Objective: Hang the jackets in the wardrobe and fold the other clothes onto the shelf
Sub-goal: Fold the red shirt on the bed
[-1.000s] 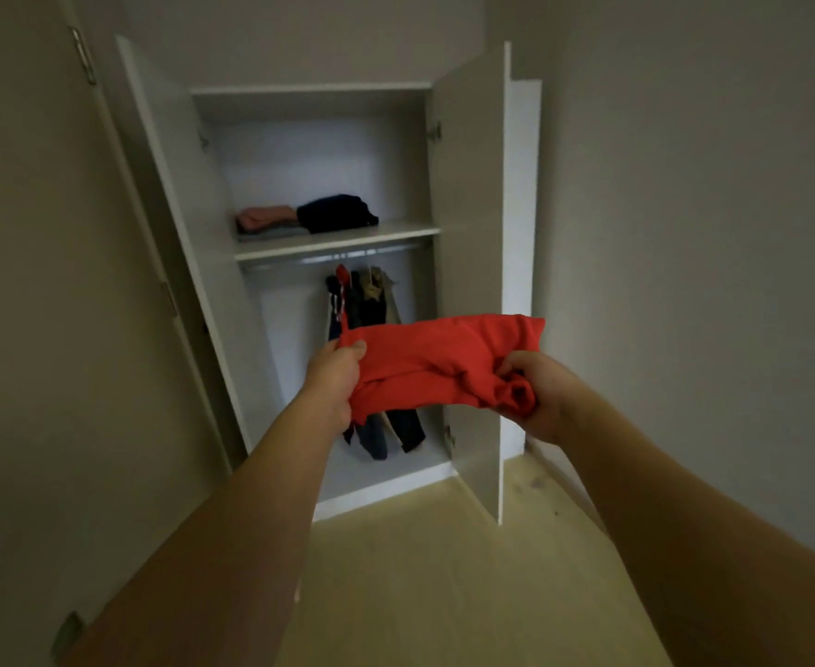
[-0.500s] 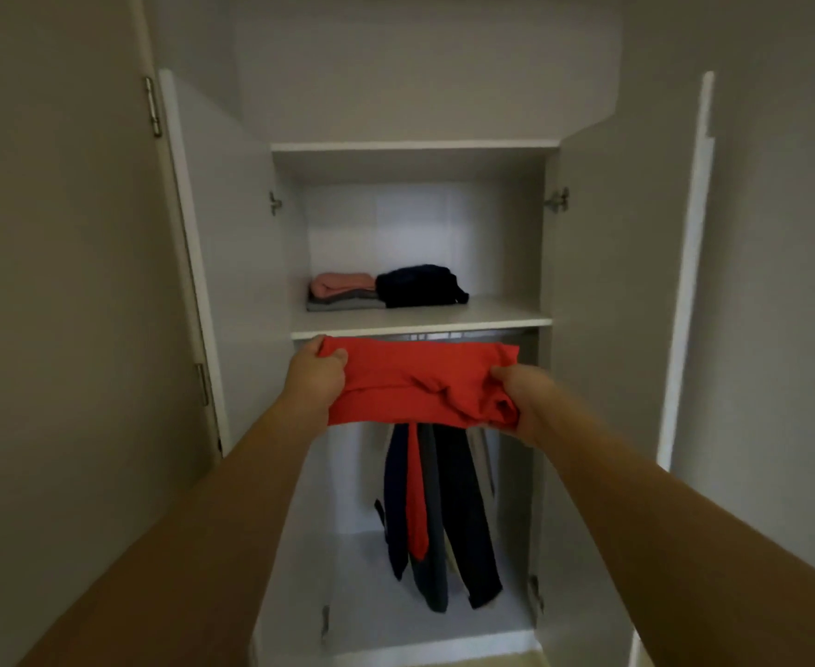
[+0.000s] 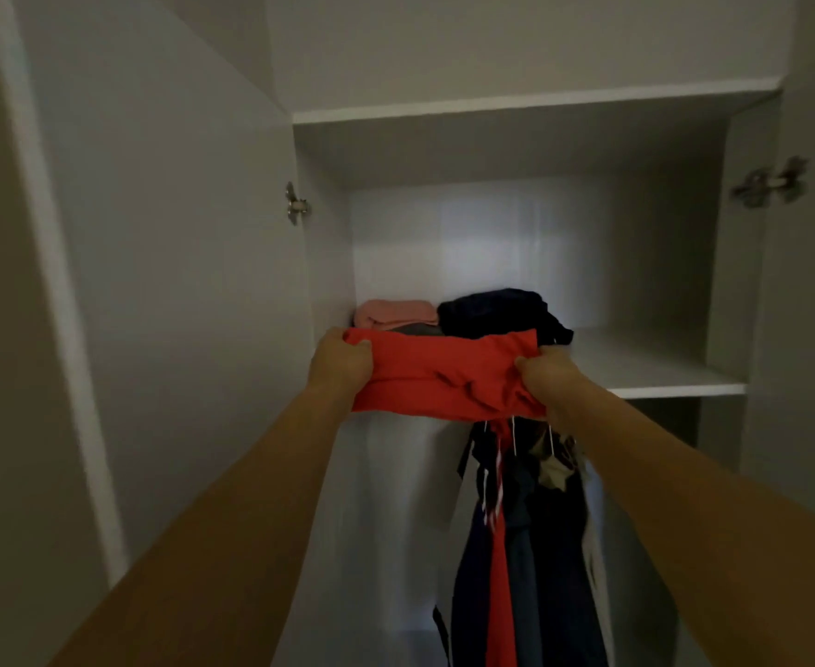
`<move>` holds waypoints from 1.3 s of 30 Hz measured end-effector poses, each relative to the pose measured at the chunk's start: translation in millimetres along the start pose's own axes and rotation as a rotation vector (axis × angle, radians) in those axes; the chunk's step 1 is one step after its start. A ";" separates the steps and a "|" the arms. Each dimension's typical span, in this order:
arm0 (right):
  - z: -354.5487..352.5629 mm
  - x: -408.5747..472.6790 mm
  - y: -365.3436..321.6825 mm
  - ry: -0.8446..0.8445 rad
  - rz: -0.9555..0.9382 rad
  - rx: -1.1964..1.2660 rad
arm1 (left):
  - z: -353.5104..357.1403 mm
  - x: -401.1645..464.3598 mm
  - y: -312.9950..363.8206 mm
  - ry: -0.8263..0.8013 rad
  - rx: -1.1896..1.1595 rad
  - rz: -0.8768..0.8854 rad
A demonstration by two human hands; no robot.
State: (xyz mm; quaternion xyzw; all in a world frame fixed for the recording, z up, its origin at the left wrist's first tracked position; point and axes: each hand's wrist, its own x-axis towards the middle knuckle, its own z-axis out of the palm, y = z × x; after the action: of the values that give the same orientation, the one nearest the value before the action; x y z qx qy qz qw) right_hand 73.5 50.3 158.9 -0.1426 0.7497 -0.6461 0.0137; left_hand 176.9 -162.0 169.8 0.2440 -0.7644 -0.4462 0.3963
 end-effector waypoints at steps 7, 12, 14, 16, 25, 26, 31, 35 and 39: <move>40.7 172.6 -8.2 -0.022 -0.018 0.038 | 78.8 167.4 -10.0 0.039 -0.014 0.009; 95.8 301.4 -14.8 -0.021 -0.191 0.068 | 119.5 295.8 -23.7 0.156 0.042 0.017; 118.0 354.7 -19.6 -0.048 -0.283 -0.009 | 135.5 347.3 -30.6 0.192 0.063 0.032; 139.2 402.8 -24.9 -0.067 -0.333 -0.069 | 149.5 394.4 -40.1 0.226 0.097 0.033; 241.7 560.8 -0.6 -0.088 -0.401 -0.283 | 195.6 542.8 -96.8 0.284 0.350 0.008; 252.9 571.5 7.5 -0.124 -0.375 -0.343 | 201.4 547.4 -104.2 0.281 0.444 0.048; 281.0 593.8 44.8 -0.136 -0.299 -0.760 | 240.8 556.8 -132.7 0.138 0.927 0.370; 284.9 600.5 57.5 -0.257 -0.408 -0.856 | 241.0 563.4 -162.6 -0.090 0.796 0.336; 287.6 604.6 62.5 -0.340 -0.414 -1.004 | 238.5 561.3 -166.9 -0.132 0.771 0.309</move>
State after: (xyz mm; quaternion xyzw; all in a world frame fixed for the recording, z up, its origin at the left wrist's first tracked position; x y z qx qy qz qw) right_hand -459.6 -359.4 149.7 -0.3774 0.9086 -0.1677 -0.0623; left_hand -334.5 -533.9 172.9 0.2277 -0.9268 -0.0776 0.2884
